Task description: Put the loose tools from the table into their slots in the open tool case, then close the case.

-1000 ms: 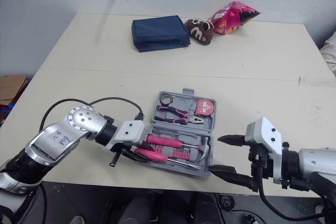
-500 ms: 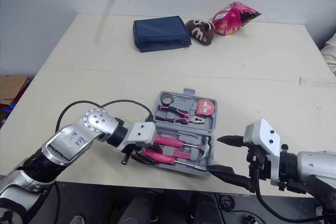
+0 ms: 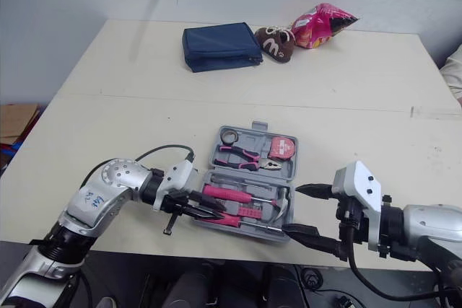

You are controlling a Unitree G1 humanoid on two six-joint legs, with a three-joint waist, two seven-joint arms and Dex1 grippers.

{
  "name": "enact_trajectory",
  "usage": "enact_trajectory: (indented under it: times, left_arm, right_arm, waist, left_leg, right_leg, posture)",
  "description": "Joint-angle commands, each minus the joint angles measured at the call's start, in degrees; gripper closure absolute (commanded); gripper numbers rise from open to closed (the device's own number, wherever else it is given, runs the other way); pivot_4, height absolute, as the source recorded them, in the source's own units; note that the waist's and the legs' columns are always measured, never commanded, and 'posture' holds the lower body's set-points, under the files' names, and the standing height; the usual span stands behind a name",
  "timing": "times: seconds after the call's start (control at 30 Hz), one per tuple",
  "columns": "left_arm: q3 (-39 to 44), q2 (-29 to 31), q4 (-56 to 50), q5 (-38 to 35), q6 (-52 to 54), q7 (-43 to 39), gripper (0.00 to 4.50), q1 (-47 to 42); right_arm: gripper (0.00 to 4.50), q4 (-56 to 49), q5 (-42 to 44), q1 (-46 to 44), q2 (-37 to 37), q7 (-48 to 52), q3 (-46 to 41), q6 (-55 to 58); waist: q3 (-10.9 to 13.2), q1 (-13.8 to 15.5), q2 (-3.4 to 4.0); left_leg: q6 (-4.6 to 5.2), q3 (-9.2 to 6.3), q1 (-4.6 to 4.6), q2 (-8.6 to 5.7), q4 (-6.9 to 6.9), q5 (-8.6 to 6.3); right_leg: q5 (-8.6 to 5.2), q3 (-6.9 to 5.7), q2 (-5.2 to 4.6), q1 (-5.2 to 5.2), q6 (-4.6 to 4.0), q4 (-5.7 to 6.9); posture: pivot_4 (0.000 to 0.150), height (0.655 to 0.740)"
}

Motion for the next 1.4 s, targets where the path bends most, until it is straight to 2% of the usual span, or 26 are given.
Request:
enact_trajectory:
  times: [0.03, 0.13, 0.27, 0.37, 0.57, 0.67, 0.77, 0.9, 0.97, 1.1, 1.23, 1.33, 1.4]
  left_arm:
    - [-1.0, -0.9, 0.0, 1.6, -2.0, 0.7, 4.45, 0.0]
    - [-5.3, -1.0, 1.8, 7.8, -1.6, 3.7, 4.45, -0.2]
    - [-11.5, 2.2, 2.1, 16.6, -5.2, 4.2, 4.45, 1.6]
    - [-12.8, 2.8, 4.0, 18.7, -4.9, 4.7, 4.45, 0.7]
    - [-13.5, 2.6, 3.7, 18.2, -6.9, 2.9, 4.45, -0.5]
    - [-10.5, 1.3, 2.0, 13.5, -5.9, 2.0, 4.45, -0.6]
    - [-2.5, 1.4, -1.1, 5.8, -1.8, 3.0, 4.45, 0.3]
    - [9.2, 4.7, -4.9, -5.3, 7.2, 3.2, 4.45, 2.4]
    - [13.9, 6.4, -5.1, -8.1, 10.6, 4.7, 4.45, 3.3]
    - [18.5, 8.9, 0.5, -4.8, 9.3, 8.8, 4.45, 3.6]
    - [12.9, 6.3, 12.2, 4.6, 0.2, 11.9, 4.45, -1.4]
    - [9.8, 3.8, 18.8, 8.0, -5.2, 10.7, 4.50, -4.6]
    - [8.5, 1.8, 21.0, 8.6, -6.0, 10.2, 4.50, -6.1]
  right_arm:
    - [0.00, -0.3, 0.5, -0.6, 0.0, 0.3, -0.6, -0.6]
    - [0.00, -0.2, 0.6, -1.0, -0.1, 0.2, -0.3, -0.6]
    - [0.00, -0.2, 0.9, -1.4, 0.1, -0.3, -0.1, -0.3]
    - [0.00, -0.1, 1.4, -1.1, 0.6, -0.8, -0.7, 0.0]
    - [0.00, 0.4, 1.1, -1.4, 0.2, -0.9, -0.7, -0.3]
    - [0.00, 0.6, 0.6, -1.3, 0.3, -0.9, -0.7, -0.6]
    - [0.00, 0.9, 0.8, -1.2, 0.6, -1.5, -2.1, -0.6]
    - [0.00, 1.9, 1.6, -0.2, 1.0, -2.0, -5.3, -0.1]
    - [0.00, 2.9, 1.0, 0.5, 1.2, -1.7, -6.5, -0.3]
    - [0.00, 8.6, -7.9, -1.0, 1.9, -4.3, -2.1, -3.7]
    - [0.00, 18.7, -20.5, -5.3, 1.0, -5.0, 8.1, -9.6]
    - [0.86, 23.0, -22.9, -8.2, 1.7, -2.6, 11.9, -11.4]
    - [1.90, 25.1, -25.8, -10.8, 2.3, -1.5, 16.1, -13.3]
  waist:
    - [0.0, 0.0, 0.00]
    - [0.0, 0.0, 0.00]
    - [-0.1, 0.0, 0.06]
    - [-0.5, 0.0, 0.31]
    - [-0.7, -0.1, 0.58]
    - [-0.7, 0.0, 0.59]
    - [-0.7, -0.2, 0.57]
    - [-0.6, -0.2, 0.49]
    - [-0.6, -0.2, 0.49]
    - [-0.6, -0.1, 0.49]
    - [-0.6, 0.1, 0.49]
    - [-0.6, 0.1, 0.49]
    - [-0.6, -0.1, 0.49]
  left_leg:
    - [0.01, 0.00, 0.00, -0.01, 0.00, -0.01]
    - [0.03, 0.00, 0.01, -0.04, -0.01, -0.02]
    - [0.06, -0.02, 0.22, -0.03, -0.04, -0.04]
    - [0.11, -0.10, 0.40, -0.01, -0.07, -0.10]
    - [0.16, -0.09, 0.40, -0.01, -0.07, -0.15]
    - [0.16, -0.09, 0.57, -0.02, -0.07, -0.15]
    - [0.16, -0.09, 0.51, -0.02, -0.07, -0.15]
    - [0.14, -0.14, 0.25, 0.00, -0.02, -0.12]
    - [0.14, -0.16, 0.21, -0.02, 0.00, -0.12]
    - [0.18, -0.18, 0.25, -0.10, -0.02, -0.13]
    - [0.31, -0.10, 0.23, -0.26, -0.01, -0.09]
    - [0.34, -0.05, 0.08, -0.30, -0.03, -0.09]
    - [0.34, 0.05, -0.08, -0.29, -0.09, -0.09]
  right_leg:
    - [0.00, 0.00, -0.01, 0.00, 0.00, 0.00]
    - [0.01, 0.00, -0.03, 0.02, 0.01, 0.00]
    - [0.01, -0.02, -0.04, 0.26, 0.02, -0.10]
    - [0.02, -0.07, -0.04, 0.58, 0.04, -0.52]
    - [0.04, -0.05, -0.39, 0.69, 0.07, -0.54]
    - [0.04, -0.06, -0.40, 0.69, 0.07, -0.55]
    - [0.04, -0.06, -0.39, 0.64, 0.08, -0.56]
    - [0.05, -0.12, -0.37, 0.40, 0.08, -0.47]
    - [0.05, -0.15, -0.37, 0.40, 0.09, -0.45]
    - [0.10, -0.17, -0.35, 0.49, 0.18, -0.50]
    - [0.17, -0.12, -0.29, 0.44, 0.30, -0.57]
    - [0.19, -0.10, -0.27, 0.30, 0.34, -0.47]
    - [0.20, -0.05, -0.23, 0.12, 0.36, -0.43]
  posture:
    - [0.150, 0.7400]
    - [0.150, 0.7400]
    - [0.150, 0.7400]
    - [0.150, 0.7400]
    - [0.150, 0.7400]
    - [0.150, 0.7400]
    - [0.150, 0.7400]
    - [0.150, 0.7400]
    - [0.150, 0.7400]
    - [0.150, 0.7400]
    - [0.150, 0.7400]
    - [0.150, 0.7400]
    - [0.150, 0.7400]
